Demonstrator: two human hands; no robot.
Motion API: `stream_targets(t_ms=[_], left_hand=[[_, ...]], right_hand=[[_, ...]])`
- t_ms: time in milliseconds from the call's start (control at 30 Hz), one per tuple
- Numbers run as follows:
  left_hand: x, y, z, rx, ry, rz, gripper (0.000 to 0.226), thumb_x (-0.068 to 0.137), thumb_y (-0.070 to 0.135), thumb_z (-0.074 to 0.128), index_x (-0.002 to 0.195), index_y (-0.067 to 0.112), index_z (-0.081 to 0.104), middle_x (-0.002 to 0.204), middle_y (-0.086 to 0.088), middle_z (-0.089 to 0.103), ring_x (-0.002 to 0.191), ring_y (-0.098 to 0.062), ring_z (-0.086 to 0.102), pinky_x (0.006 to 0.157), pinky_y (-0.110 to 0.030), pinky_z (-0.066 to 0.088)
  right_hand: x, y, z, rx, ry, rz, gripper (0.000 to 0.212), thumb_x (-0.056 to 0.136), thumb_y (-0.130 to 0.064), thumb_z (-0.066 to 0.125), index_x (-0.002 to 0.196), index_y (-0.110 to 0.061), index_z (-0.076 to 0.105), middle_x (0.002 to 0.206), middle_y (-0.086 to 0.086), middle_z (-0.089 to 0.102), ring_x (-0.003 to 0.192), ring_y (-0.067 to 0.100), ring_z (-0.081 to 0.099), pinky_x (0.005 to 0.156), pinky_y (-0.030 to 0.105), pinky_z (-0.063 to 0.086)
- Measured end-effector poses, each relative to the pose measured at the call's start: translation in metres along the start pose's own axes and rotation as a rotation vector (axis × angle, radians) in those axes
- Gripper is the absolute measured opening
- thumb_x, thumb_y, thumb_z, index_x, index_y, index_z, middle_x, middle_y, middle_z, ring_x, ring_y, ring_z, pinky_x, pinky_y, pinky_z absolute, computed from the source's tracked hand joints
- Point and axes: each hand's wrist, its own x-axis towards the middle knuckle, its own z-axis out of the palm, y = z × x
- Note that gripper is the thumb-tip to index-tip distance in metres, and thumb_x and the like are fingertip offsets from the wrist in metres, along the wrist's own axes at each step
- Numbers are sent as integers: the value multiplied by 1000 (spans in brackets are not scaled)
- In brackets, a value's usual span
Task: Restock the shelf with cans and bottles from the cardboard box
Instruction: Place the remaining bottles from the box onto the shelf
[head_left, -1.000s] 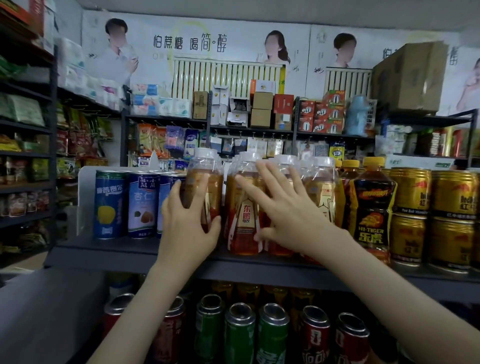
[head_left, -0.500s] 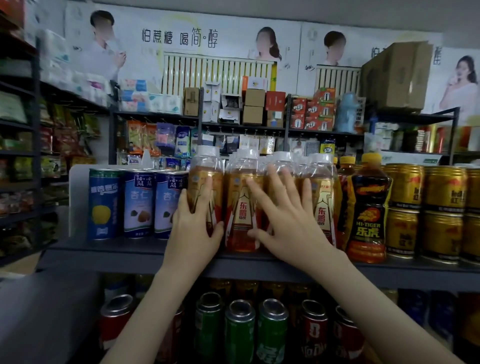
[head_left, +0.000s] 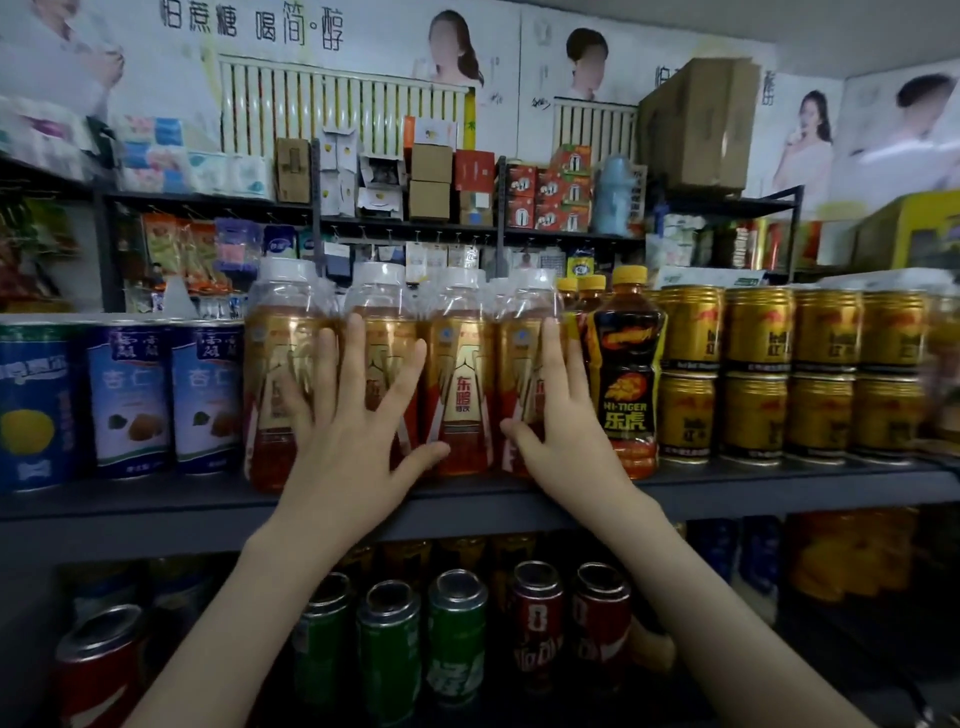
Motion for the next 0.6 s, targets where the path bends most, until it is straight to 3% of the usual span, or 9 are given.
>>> stream_targets(t_ms=[67,167,267,333,467,600], left_hand=[[3,23,-5,-39,47,4,78,88,67,33,153,35,4,158,-12,-20,144,-29,-20,109,-61,-5],[5,69,-11,-203,236,54,59,93,37,53,146,18,37,147,-20,29,136,-31,26,111,-43,24],[6,122,-6,-429,209,60,54,91,22,58,142,13,42,121,-9,55,109,-19,53,89,-18,40],[8,155,5,-461,105,21,62,93,26,57,148,21,29,125,-6,54,111,-19,53,85,-19,40],[21,200,31,-469,4,-133,76,96,35,51,152,34,-1,147,-14,32,132,-29,34,100,-33,38],[39,226,40,-410,14,-268,85,97,33,50,146,42,-19,152,-22,20,133,-36,31,105,-39,35]], right_hand=[[-9,0,-8,-88,27,-54,88,95,-25,58,150,-38,-8,161,1,-4,148,19,0,116,32,14],[-20,6,-35,-222,262,-198,67,94,-21,58,150,-22,23,152,5,28,141,15,21,109,9,9],[-27,33,-70,-340,505,-264,55,89,-11,60,140,-10,39,134,10,46,124,18,36,106,7,13],[-30,63,-94,-399,562,-185,56,87,-11,61,138,-9,40,131,12,47,121,21,37,104,17,18],[-36,119,-128,-470,443,24,70,84,-18,67,146,-14,33,140,15,38,128,33,34,102,48,29],[-35,148,-156,-541,275,36,79,85,-26,68,150,-22,25,151,15,26,136,34,23,108,54,22]])
